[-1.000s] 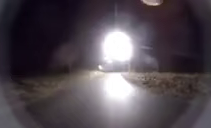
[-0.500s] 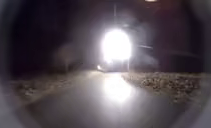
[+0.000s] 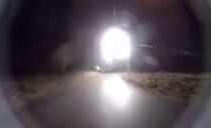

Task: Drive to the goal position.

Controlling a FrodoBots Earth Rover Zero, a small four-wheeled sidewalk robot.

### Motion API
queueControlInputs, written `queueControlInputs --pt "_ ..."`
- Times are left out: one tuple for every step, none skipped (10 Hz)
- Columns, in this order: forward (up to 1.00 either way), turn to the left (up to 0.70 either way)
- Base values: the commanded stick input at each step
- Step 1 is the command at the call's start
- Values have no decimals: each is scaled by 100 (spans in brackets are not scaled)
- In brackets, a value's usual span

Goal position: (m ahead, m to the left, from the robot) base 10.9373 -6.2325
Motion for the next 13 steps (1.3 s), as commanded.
queueControlInputs --pt "100 11" --pt "100 7" --pt "100 6" --pt "100 6" --pt "100 5" --pt "100 5" --pt "100 5" --pt "100 5" --pt "100 5" --pt "100 5" --pt "100 5" --pt "100 5" --pt "100 5"
